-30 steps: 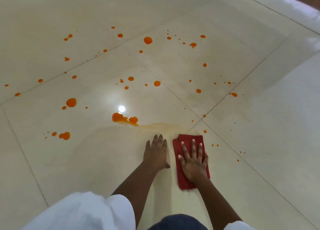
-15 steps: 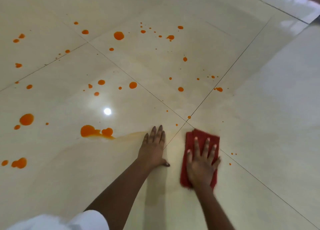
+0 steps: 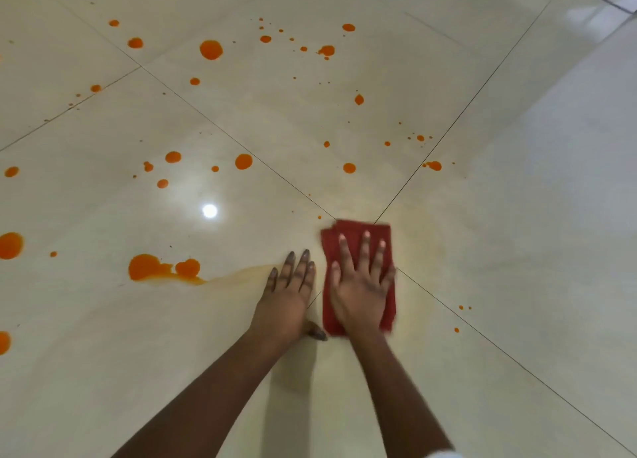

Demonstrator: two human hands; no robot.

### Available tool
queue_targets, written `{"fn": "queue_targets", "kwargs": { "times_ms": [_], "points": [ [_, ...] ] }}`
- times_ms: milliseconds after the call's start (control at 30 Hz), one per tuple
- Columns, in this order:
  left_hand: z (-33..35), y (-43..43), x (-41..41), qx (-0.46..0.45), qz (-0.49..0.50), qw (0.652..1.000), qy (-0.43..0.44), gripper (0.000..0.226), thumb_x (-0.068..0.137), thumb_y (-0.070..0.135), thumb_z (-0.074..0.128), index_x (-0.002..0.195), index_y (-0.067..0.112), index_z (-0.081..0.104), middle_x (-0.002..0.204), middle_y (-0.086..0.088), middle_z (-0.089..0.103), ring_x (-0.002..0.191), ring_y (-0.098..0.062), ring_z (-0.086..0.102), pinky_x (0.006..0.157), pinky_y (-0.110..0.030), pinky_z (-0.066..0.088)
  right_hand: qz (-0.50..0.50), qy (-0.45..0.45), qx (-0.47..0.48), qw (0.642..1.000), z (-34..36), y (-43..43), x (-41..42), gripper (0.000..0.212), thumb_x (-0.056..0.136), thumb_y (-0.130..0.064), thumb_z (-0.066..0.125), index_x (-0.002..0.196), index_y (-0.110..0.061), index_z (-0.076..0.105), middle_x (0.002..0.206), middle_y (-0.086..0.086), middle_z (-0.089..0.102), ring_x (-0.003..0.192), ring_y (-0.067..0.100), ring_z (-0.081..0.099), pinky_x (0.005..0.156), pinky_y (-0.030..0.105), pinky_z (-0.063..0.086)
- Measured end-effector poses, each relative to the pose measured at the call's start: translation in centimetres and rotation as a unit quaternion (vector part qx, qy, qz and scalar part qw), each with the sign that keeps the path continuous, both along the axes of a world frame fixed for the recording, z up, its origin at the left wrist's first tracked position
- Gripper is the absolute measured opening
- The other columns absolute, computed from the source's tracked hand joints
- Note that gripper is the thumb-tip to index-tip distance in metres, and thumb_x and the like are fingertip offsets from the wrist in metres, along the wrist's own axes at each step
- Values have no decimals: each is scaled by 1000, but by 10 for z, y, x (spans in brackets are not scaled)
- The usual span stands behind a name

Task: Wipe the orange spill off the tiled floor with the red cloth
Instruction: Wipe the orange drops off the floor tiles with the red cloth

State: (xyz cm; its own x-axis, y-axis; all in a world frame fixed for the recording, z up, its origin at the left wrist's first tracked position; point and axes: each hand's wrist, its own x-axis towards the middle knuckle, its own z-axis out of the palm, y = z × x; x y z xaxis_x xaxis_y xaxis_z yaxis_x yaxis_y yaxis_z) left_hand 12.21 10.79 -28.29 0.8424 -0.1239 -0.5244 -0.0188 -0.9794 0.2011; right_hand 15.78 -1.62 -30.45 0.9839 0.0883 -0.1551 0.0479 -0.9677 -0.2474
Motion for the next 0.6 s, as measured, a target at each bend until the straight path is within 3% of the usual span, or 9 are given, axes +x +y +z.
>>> {"fn": "queue_targets", "kwargs": {
  "times_ms": [67,133,233,300,433,500,600],
  "points": [
    [-1,1,-1,-1,0,1000,-4,123,70,65,64,148,12,-16,154,-2,-31,141,-23,-27,116,-40,-8,35,31,-24,999,3,-15,51,53,96,-44,20,146,-40,7,158,2,0,144,27,-7,112,55,-1],
    [-1,1,-2,1,0,1000,-3,123,70,65,63,148,11,-16,153,-2,-31,142,-23,-27,116,-40,-7,-71,31,-42,996,4,-61,79,53,97,-42,25,147,-38,8,158,3,-1,144,27,-7,113,55,1],
    [0,1,-1,1,2,1000,4,124,70,66,63,147,11,-18,153,-2,-32,141,-24,-28,116,-40,-8,-204,-4,-22,979,1,-92,28,51,96,-39,27,147,-33,20,157,8,10,144,33,4,111,58,9],
    [0,1,0,-2,2,1000,8,124,70,65,63,147,11,-18,152,-2,-33,141,-24,-28,115,-40,-9,-172,-16,-13,985,2,-60,-15,56,90,-42,24,144,-31,30,154,11,21,142,36,15,108,61,15],
    [3,0,-1,10,-8,1000,0,126,68,69,62,148,11,-16,154,-3,-31,142,-23,-25,116,-40,-5,-6,28,-32,999,1,-34,15,53,96,-44,19,147,-39,6,158,2,-2,144,27,-10,111,54,-4],
    [4,0,-1,14,-24,999,-28,126,68,71,61,148,9,-14,154,-5,-28,143,-24,-24,117,-41,-3,-63,36,-53,996,1,-72,42,53,97,-43,22,147,-40,3,158,1,-5,144,25,-12,112,54,-5],
    [8,-13,0,0,-110,992,-64,119,73,70,56,148,14,-17,151,0,-33,136,-17,-32,116,-39,-9,-219,46,-18,974,0,-124,6,53,97,-42,23,147,-38,4,158,4,-3,144,27,-9,111,57,-4]
  ]
}}
